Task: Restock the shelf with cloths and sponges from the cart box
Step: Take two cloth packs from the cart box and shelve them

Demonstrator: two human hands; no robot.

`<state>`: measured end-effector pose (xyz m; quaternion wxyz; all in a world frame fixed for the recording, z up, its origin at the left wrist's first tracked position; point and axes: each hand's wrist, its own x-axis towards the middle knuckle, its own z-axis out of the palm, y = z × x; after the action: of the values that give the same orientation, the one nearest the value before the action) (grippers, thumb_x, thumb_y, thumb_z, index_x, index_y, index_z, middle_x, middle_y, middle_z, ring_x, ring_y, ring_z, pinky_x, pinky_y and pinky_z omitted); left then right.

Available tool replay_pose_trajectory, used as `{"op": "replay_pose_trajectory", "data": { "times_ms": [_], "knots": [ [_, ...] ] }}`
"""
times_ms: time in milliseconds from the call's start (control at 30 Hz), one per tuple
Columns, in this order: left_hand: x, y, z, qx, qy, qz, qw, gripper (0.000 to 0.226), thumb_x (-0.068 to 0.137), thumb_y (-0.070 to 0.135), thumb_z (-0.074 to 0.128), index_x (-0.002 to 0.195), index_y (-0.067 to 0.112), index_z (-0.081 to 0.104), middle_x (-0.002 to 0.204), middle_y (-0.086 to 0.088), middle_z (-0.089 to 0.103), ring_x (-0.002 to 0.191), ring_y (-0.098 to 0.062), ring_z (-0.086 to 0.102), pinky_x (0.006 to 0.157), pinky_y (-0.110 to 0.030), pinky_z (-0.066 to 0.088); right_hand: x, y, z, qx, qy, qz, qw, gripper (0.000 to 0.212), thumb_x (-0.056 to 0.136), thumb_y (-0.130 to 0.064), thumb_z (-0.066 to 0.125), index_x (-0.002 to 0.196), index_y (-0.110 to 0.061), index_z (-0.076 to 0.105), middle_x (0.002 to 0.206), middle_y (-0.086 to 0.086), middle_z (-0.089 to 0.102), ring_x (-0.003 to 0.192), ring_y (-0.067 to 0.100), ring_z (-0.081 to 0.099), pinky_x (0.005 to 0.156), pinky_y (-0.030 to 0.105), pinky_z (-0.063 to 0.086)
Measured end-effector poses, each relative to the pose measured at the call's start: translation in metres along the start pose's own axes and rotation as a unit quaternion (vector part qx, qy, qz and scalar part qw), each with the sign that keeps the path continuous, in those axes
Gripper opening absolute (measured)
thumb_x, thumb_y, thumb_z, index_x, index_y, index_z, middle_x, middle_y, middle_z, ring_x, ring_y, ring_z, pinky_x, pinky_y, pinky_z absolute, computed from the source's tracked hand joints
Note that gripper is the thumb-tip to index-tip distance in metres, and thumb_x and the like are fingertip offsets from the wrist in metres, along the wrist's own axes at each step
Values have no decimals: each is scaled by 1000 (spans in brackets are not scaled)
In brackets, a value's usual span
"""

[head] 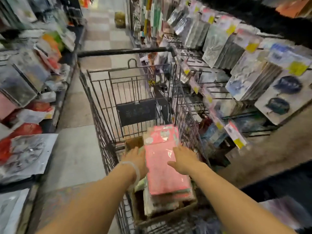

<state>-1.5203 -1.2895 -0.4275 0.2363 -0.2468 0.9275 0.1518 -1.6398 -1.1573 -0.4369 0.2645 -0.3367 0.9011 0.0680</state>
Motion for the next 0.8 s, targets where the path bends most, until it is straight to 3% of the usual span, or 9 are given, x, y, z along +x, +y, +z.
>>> {"op": "replay_pose_trajectory", "data": {
  "times_ms": [133, 300, 367, 467, 567, 667, 733, 800],
  "knots": [
    [43, 4, 31, -33, -73, -28, 996, 78, 90, 37, 51, 151, 16, 7, 156, -11, 16, 142, -29, 22, 115, -39, 26, 46, 16, 22, 61, -45, 32, 997, 62, 94, -44, 49, 142, -10, 32, 145, 16, 37, 132, 35, 36, 107, 45, 36],
    [73, 5, 51, -121, -115, -51, 985, 64, 96, 33, 45, 150, 18, 15, 150, -9, 32, 131, -26, 43, 104, -31, 37, 79, 22, 44, 122, -8, 56, 991, 66, 85, -46, 63, 134, -9, 39, 134, 14, 46, 123, 33, 45, 98, 38, 42],
    [80, 7, 53, -163, -112, -69, 978, 56, 97, 29, 44, 147, 17, 23, 142, -7, 44, 125, -23, 49, 97, -27, 39, 87, 24, 51, 140, 11, 74, 987, 72, 80, -45, 69, 134, -10, 38, 133, 13, 46, 122, 32, 45, 98, 38, 42],
    [88, 9, 59, -241, -113, -100, 959, 44, 95, 25, 47, 137, 16, 36, 114, -2, 55, 101, -19, 55, 81, -25, 42, 98, 27, 55, 174, 3, 112, 978, 73, 74, -38, 76, 131, -8, 40, 128, 12, 49, 118, 29, 49, 94, 35, 45],
    [92, 7, 65, -259, -119, -118, 951, 49, 94, 33, 49, 139, 21, 33, 123, -4, 57, 108, -22, 58, 88, -27, 45, 105, 31, 53, 241, -44, 159, 956, 57, 73, -29, 78, 117, -6, 50, 113, 10, 61, 106, 28, 60, 83, 32, 52],
    [91, 7, 61, -305, -119, -149, 933, 56, 95, 37, 47, 143, 17, 27, 130, -8, 55, 114, -26, 57, 94, -31, 44, 107, 33, 48, 303, -36, 126, 944, 18, 81, -18, 68, 90, -14, 53, 92, 2, 60, 92, 25, 58, 67, 26, 45],
    [91, 5, 54, -357, -100, -166, 914, 61, 94, 41, 48, 144, 14, 26, 131, -9, 56, 113, -26, 57, 93, -31, 45, 105, 30, 41, 392, -31, 92, 915, 28, 84, -10, 62, 71, -22, 40, 76, -5, 46, 78, 19, 49, 56, 24, 36],
    [96, -5, 51, -404, -72, -175, 895, 67, 88, 45, 57, 141, 13, 31, 132, -7, 56, 113, -24, 58, 94, -32, 47, 102, 25, 29, 463, -53, 56, 883, 30, 85, -4, 59, 72, -22, 39, 77, -4, 45, 69, 12, 45, 55, 22, 36]
  ]
}}
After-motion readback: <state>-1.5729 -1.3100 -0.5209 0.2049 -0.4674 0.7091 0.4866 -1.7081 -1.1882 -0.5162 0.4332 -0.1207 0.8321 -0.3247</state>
